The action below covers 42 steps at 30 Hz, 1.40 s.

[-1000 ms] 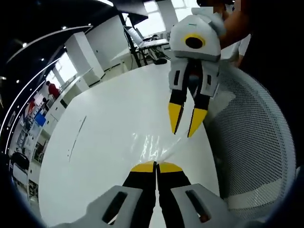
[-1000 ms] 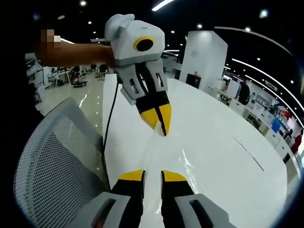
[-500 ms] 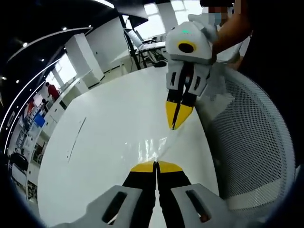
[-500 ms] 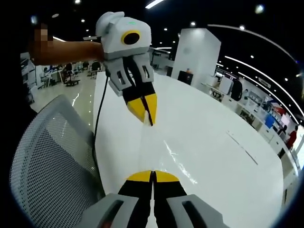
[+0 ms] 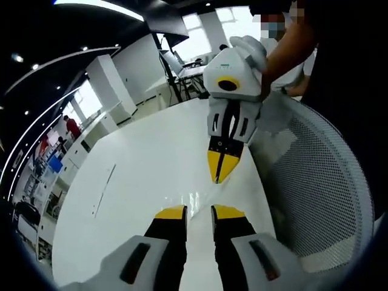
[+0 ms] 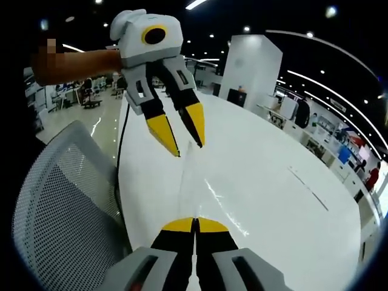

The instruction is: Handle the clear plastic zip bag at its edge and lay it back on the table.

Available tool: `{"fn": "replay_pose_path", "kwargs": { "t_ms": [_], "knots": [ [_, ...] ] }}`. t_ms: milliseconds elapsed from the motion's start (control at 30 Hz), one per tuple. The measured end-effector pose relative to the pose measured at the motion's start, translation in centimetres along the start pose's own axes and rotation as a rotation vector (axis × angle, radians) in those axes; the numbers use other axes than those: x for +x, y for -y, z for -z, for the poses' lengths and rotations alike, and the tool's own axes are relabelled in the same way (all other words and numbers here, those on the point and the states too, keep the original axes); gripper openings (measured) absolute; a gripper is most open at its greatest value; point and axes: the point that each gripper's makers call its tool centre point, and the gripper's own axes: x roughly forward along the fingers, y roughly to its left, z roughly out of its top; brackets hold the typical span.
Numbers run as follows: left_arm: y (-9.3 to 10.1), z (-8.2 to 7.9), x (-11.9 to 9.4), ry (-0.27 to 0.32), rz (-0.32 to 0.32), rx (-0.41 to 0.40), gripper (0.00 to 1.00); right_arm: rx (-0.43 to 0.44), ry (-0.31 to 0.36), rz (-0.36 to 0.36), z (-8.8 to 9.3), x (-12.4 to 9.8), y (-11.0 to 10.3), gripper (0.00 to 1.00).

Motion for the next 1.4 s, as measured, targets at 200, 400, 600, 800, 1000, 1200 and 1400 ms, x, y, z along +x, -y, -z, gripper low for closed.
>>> {"fn": "replay_pose_path", "kwargs": {
  "t_ms": [200, 400, 600, 800, 1000, 1200, 1400],
  "knots": [
    [1.3, -0.8, 1.2, 0.004, 0.046, 0.058, 0.15, 0.011, -0.001, -0.002, 0.0, -0.2, 0.3, 0.00],
    [2.5, -0.7, 2.9, -0.023, 0.074, 0.142, 0.14, 0.020, -0.007, -0.008, 0.0, -0.3, 0.5, 0.00],
    [3.1, -0.6, 3.8, -0.049, 0.093, 0.205, 0.12, 0.035, -0.012, -0.020, 0.0, -0.3, 0.4, 0.00],
    [3.4, -0.1, 4.5, -0.080, 0.098, 0.246, 0.09, 0.051, -0.010, -0.025, -0.5, -0.5, 0.5, 0.00],
    [3.1, 0.4, 5.0, -0.103, 0.083, 0.283, 0.05, 0.068, 0.003, -0.029, -1.5, -0.7, 0.6, 0.00],
    [3.0, 1.0, 4.9, -0.119, 0.076, 0.295, 0.03, 0.084, 0.008, -0.025, -1.5, -0.6, 0.9, 0.00],
    [3.2, 1.8, 4.7, -0.144, 0.080, 0.281, 0.00, 0.094, 0.010, -0.015, -1.8, -0.8, 1.3, 0.00]
  ]
}}
